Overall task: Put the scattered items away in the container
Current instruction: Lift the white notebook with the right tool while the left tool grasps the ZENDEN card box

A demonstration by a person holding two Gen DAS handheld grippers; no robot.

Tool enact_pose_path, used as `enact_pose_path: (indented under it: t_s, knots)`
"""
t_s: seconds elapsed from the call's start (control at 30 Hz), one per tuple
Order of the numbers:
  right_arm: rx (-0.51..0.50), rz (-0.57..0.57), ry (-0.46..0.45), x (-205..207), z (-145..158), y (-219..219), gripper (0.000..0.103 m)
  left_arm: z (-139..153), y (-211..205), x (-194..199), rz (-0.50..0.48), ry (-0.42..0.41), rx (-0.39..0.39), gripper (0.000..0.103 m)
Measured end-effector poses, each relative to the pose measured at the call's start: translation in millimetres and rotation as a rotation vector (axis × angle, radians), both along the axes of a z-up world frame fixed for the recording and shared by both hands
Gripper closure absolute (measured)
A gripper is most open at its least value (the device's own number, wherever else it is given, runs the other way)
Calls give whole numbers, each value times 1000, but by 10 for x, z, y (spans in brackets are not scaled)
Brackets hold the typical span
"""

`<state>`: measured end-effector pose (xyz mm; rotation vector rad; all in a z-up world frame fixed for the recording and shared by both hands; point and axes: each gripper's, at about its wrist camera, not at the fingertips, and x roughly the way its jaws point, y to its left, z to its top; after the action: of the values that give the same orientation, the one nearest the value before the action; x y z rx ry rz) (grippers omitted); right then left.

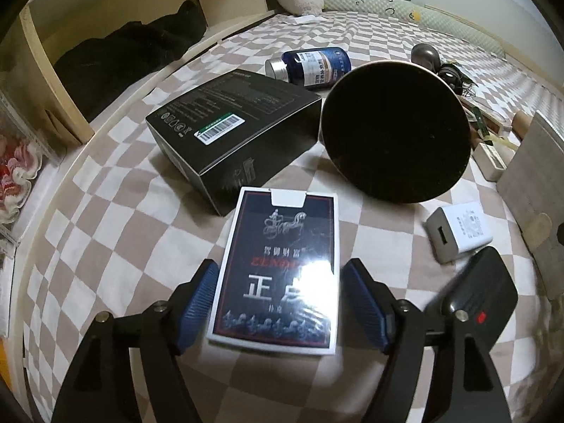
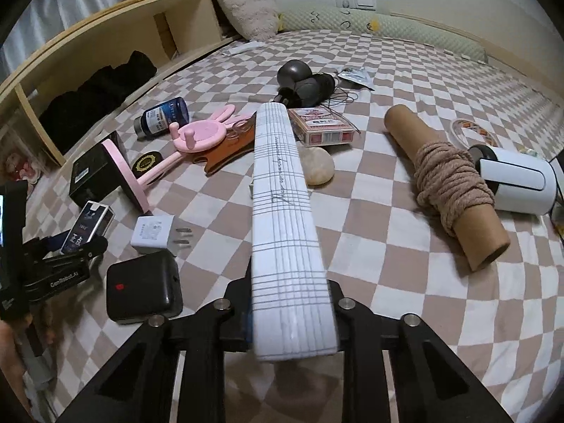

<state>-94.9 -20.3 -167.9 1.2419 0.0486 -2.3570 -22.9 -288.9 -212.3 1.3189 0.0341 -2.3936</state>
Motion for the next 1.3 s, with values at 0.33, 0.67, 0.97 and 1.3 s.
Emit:
enact_pose_path:
  t_s: [0.33, 0.67, 0.97, 1.3]
  knots:
    - [-19, 8, -7, -17, -13, -10, 82, 48, -82, 76, 5, 52, 58, 42]
    - [-40, 32, -52, 54, 6, 45, 82, 85, -28, 159, 10, 69, 92, 43]
    - [-52, 30, -70, 221, 80, 177, 83, 102, 67, 258, 24, 67, 97, 43]
    - [-82, 14, -79, 378, 224, 362, 83, 210, 213, 376, 10, 92, 120, 43]
